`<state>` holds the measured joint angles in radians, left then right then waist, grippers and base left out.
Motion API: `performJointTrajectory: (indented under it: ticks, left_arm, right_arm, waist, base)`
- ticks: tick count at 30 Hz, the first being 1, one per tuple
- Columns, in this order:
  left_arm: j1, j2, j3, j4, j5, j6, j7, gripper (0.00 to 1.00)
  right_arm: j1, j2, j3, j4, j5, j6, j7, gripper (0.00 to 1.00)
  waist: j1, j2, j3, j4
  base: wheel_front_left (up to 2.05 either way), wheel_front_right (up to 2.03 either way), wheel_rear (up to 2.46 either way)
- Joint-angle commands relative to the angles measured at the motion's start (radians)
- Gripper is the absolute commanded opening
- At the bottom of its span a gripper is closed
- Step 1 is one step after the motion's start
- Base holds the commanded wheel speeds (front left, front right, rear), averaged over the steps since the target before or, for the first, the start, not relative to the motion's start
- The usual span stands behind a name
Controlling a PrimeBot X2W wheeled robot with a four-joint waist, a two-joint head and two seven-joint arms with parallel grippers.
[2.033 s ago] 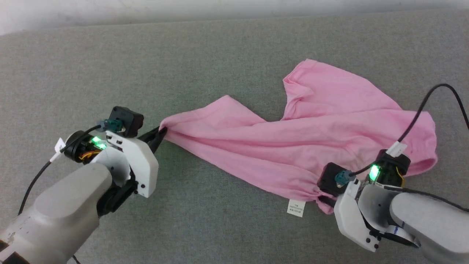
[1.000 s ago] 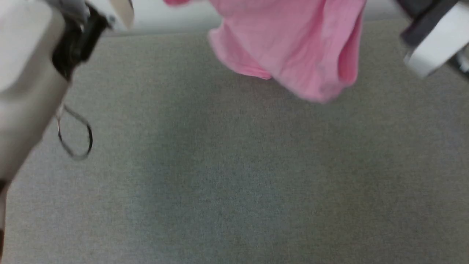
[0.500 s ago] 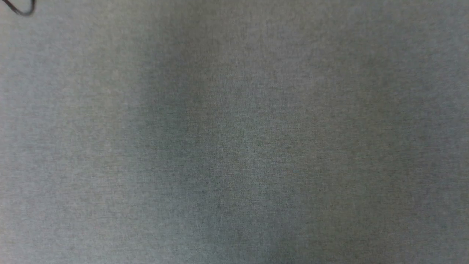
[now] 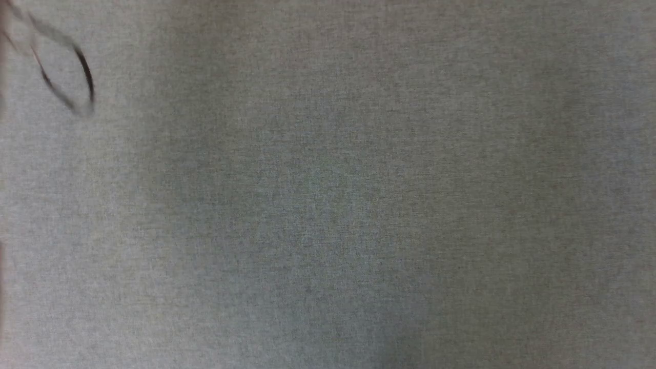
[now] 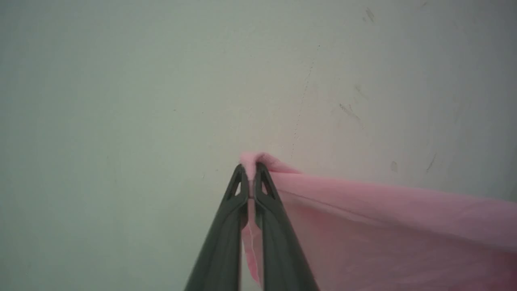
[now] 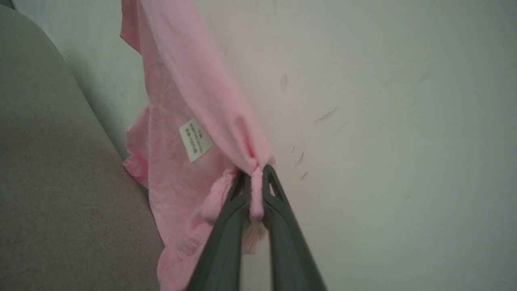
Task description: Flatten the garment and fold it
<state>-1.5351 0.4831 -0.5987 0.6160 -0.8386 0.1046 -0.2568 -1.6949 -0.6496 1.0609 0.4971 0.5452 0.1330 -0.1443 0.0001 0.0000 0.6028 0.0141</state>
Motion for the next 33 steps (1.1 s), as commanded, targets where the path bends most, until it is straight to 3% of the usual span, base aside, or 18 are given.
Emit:
performJointTrajectory:
  ticks: [1,8,18,28,33]
  left_arm:
    - [0.091,0.006,0.038,-0.026,0.017,-0.008,-0.005,0.00]
    - [0.580,0.017,0.179,-0.185,0.102,-0.007,-0.005,0.00]
    - [1.226,-0.029,0.321,-0.411,0.165,0.048,-0.005,0.00]
    - [1.616,-0.048,0.355,-0.536,0.175,0.125,-0.004,0.00]
    - [1.735,-0.059,0.338,-0.588,0.144,0.138,0.026,0.00]
  right_arm:
    - [0.060,0.004,0.029,0.003,0.020,-0.002,-0.024,0.00]
    - [0.327,-0.005,0.159,-0.056,0.076,-0.002,-0.088,0.00]
    - [0.706,-0.126,0.217,-0.272,0.075,-0.002,-0.055,0.00]
    - [1.032,-0.215,0.215,-0.443,0.091,-0.002,0.021,0.00]
    - [1.181,-0.248,0.166,-0.499,0.108,-0.002,0.041,0.00]
  waist:
    - [-0.0001,0.0000,-0.022,-0.010]
    - [-0.0001,0.0000,-0.131,-0.029]
    - [-0.0001,0.0000,-0.319,-0.019]
    - [-0.0001,0.0000,-0.452,0.011]
    - [-0.0001,0.0000,-0.488,0.017]
  base:
    - [0.00,0.00,0.00]
    - [0.00,0.00,0.00]
    - [0.00,0.00,0.00]
    - [0.00,0.00,0.00]
    - [0.00,0.00,0.00]
